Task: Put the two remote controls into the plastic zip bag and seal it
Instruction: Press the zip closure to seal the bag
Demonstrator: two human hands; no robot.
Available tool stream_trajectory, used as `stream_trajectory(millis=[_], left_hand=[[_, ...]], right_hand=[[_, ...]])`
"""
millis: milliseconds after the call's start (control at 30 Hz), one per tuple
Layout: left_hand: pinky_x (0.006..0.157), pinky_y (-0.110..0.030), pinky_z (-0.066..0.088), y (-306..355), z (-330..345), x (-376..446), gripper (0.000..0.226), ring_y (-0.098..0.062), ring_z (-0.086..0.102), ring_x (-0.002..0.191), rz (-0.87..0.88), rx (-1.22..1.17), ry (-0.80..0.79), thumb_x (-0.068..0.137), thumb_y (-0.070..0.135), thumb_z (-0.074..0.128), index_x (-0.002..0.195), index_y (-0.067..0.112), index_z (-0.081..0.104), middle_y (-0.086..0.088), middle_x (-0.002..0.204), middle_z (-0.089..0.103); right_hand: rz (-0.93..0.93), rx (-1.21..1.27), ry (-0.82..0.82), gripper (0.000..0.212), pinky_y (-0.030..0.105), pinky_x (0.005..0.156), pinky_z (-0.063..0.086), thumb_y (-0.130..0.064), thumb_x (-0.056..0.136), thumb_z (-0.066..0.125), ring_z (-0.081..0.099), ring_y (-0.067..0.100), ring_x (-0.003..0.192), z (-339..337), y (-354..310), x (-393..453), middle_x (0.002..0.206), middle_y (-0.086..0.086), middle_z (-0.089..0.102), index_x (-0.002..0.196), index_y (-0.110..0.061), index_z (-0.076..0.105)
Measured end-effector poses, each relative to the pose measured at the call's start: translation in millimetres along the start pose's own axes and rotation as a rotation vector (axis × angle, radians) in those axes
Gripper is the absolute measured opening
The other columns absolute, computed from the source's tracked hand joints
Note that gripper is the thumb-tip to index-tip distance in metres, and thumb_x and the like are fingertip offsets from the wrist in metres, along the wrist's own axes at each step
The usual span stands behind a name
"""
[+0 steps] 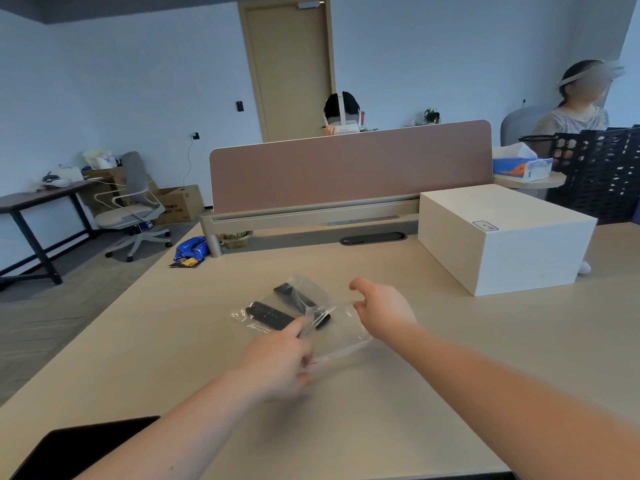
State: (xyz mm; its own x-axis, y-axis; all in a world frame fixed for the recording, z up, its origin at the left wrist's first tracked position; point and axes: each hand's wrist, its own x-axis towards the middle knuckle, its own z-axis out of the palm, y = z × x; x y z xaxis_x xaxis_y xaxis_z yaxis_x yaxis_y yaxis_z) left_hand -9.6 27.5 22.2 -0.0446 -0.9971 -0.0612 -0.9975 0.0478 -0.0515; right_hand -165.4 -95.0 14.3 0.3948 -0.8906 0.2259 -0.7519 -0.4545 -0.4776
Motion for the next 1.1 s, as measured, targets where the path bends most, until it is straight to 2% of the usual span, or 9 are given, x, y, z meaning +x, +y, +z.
stream_trajectory(millis=[133,200,300,467,600,700,833,900,1100], left_hand=[[0.072,-0.031,0.04,-1,1,-5,0.01,-0.031,0.056,0.103,-0.034,0.01,-0.002,0.079,0.016,0.051,0.075,0.021,0.057,0.009,0.155,0.014],[0.072,-0.032,0.041,0,0,-7,0.014,-0.034,0.055,0.106,-0.028,0.083,-0.005,0.081,0.01,0.048,0.081,0.018,0.059,0.004,0.151,0.026],[0.067,-0.038,0.043,-4,1,-11,0.011,-0.036,0.056,0.095,0.022,0.201,0.07,0.083,0.007,0.043,0.085,0.01,0.054,-0.009,0.11,0.057],[0.04,-0.03,0.044,-13,4,-19,0.018,-0.027,0.059,0.054,0.166,0.16,0.357,0.074,0.016,0.064,0.066,0.015,0.048,-0.003,0.064,0.059],[0.032,-0.023,0.034,-15,2,-24,0.03,-0.018,0.055,0.045,0.176,0.218,0.465,0.061,0.018,0.077,0.063,0.02,0.047,0.004,0.053,0.054],[0.035,-0.023,0.021,-13,1,-25,0.042,-0.017,0.051,0.043,0.12,0.278,0.492,0.049,0.016,0.083,0.066,0.021,0.045,0.005,0.048,0.051],[0.036,-0.02,0.021,-13,4,-22,0.044,-0.019,0.055,0.041,0.096,0.219,0.549,0.057,0.02,0.077,0.096,0.021,0.057,0.006,0.049,0.059],[0.031,-0.022,0.032,-12,3,-20,0.013,-0.021,0.059,0.045,0.079,0.132,0.569,0.074,0.027,0.054,0.084,0.021,0.06,0.004,0.051,0.062],[0.039,-0.019,0.036,-13,0,-16,0.03,-0.014,0.06,0.054,0.049,0.029,0.567,0.078,0.035,0.037,0.063,0.023,0.059,0.006,0.056,0.061]], right_hand=[[0.093,-0.013,0.025,0.016,0.028,0.063,0.042,-0.014,0.091,0.047,0.059,0.032,0.081,0,7,7,0.094,0.015,0.068,0.091,-0.006,0.062],[0.141,-0.025,0.029,0.018,0.028,0.062,0.041,-0.016,0.092,0.049,0.054,0.029,0.075,-3,13,9,0.091,0.014,0.066,0.089,-0.004,0.061],[0.217,-0.029,0.011,0.016,0.029,0.064,0.042,-0.019,0.091,0.053,0.053,0.028,0.076,-10,25,12,0.085,0.01,0.06,0.088,-0.005,0.061],[0.283,0.063,-0.075,0.013,0.027,0.068,0.045,-0.016,0.084,0.059,0.057,0.024,0.083,-11,37,10,0.099,0.008,0.067,0.095,-0.013,0.065],[0.102,0.14,-0.156,0.046,0.033,0.092,0.046,-0.012,0.079,0.055,0.05,0.022,0.112,-10,27,0,0.121,0.001,0.06,0.123,-0.027,0.056],[-0.155,0.123,-0.067,0.049,0.045,0.107,0.037,-0.021,0.075,0.05,0.037,0.019,0.131,-15,7,-14,0.131,-0.005,0.057,0.123,-0.03,0.057],[-0.455,0.009,-0.106,0.042,0.04,0.11,0.03,-0.039,0.083,0.061,0.032,0.012,0.138,-12,-23,-31,0.133,-0.012,0.057,0.124,-0.031,0.058],[-0.51,-0.066,-0.136,0.04,0.039,0.109,0.026,-0.041,0.084,0.062,0.033,0.01,0.137,-6,-32,-32,0.131,-0.011,0.059,0.123,-0.032,0.058],[-0.532,-0.087,-0.111,0.021,0.033,0.097,0.029,-0.03,0.088,0.059,0.047,0.014,0.121,3,-40,-30,0.11,-0.001,0.071,0.106,-0.026,0.071]])
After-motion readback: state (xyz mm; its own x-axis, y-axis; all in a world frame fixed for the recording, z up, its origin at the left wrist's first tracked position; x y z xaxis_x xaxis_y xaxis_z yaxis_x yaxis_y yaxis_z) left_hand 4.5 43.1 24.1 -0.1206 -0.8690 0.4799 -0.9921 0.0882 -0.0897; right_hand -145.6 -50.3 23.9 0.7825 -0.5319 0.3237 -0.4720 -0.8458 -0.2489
